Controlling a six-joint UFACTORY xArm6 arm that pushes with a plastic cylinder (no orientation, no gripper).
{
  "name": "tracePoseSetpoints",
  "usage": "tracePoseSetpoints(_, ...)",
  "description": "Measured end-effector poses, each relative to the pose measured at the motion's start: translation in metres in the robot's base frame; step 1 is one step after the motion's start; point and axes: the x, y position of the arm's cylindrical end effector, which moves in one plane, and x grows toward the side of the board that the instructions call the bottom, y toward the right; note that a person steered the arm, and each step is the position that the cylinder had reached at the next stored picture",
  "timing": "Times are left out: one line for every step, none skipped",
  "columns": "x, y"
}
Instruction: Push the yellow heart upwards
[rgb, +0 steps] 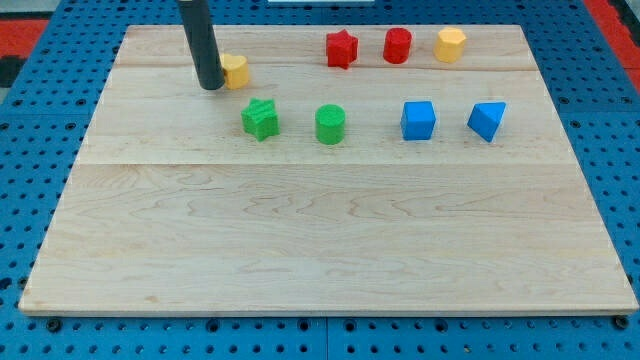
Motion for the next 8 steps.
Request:
tracePoseSetpoints(-0.016,0.028)
tracePoseSetpoints(-0.036,0.046)
tracePoseSetpoints(-0.035,0.046)
tracePoseSetpoints(-0.005,0.066)
tracePoseSetpoints(-0.017,0.076)
tracePoseSetpoints(-0.026,0.076)
tracePoseSetpoints(-0.031,0.076)
tracePoseSetpoints(-0.031,0.076)
